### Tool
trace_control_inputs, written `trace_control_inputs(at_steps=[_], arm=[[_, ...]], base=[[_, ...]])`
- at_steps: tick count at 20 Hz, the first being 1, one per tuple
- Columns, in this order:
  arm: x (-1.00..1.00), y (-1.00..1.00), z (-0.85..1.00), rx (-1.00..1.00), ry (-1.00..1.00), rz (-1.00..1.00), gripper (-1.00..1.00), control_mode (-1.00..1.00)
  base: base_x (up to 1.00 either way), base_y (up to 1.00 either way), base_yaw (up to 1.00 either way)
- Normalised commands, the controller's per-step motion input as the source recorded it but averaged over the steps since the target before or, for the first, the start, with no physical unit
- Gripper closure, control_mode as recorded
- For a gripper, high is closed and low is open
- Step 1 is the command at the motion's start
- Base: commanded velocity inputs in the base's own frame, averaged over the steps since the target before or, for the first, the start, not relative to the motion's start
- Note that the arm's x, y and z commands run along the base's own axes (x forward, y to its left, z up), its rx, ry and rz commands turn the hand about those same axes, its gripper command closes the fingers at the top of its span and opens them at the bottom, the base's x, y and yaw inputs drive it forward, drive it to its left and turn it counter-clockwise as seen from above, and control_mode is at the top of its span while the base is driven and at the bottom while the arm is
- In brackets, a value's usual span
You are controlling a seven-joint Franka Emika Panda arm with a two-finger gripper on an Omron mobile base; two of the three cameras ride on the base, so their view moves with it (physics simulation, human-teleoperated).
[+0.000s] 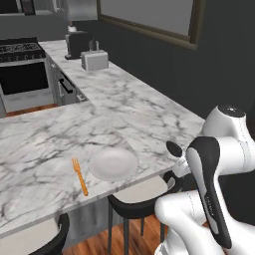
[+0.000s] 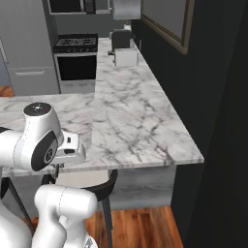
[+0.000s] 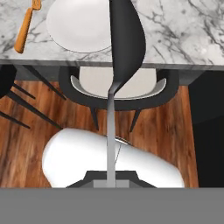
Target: Take the fork and place it on the left side of the plate. Then take the spoon and place it on the right side of the plate. Make sure they're directly next to the plate.
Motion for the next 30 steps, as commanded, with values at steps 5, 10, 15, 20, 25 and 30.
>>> trace_control_inputs(at_steps=[5,10,15,20,25,30], arm=[[0.55,-0.08,-0.03,0.07,0.00,0.00,1.00,-1.00],[1.00,-0.11,-0.10,0.11,0.02,0.00,1.00,-1.00],[0.91,0.00,-0.26,0.05,0.01,0.00,1.00,-1.00],[0.69,0.05,-0.56,0.00,0.11,0.00,1.00,-1.00],[0.48,0.12,-0.59,0.00,0.08,-0.01,1.00,-1.00],[0.39,0.12,-0.41,0.00,0.03,-0.02,1.00,-1.00]], base=[[0.33,0.00,0.00],[0.00,0.00,0.00],[0.00,0.00,0.00],[0.00,0.00,0.00],[0.00,0.00,0.00],[0.00,0.00,0.00]])
